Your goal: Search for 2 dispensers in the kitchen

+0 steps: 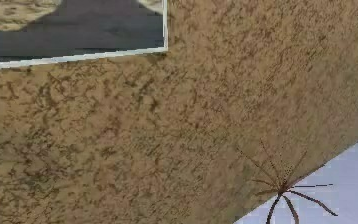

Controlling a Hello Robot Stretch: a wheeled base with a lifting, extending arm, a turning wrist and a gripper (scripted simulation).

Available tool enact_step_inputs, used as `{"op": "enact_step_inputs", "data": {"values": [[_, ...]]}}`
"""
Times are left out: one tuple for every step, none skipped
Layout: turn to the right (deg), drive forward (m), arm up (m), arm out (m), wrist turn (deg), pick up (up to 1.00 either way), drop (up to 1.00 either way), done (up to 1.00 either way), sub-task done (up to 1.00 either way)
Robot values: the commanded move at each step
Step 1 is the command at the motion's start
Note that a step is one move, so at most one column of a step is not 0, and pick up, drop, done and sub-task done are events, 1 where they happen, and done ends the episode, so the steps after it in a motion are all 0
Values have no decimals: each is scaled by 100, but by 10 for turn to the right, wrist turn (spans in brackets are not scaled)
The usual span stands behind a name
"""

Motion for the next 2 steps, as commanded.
{"op": "enact_step_inputs", "data": {"values": [[-450,0,0,0,0,0,0,0,0],[-450,0,0,0,0,0,0,0,0]]}}
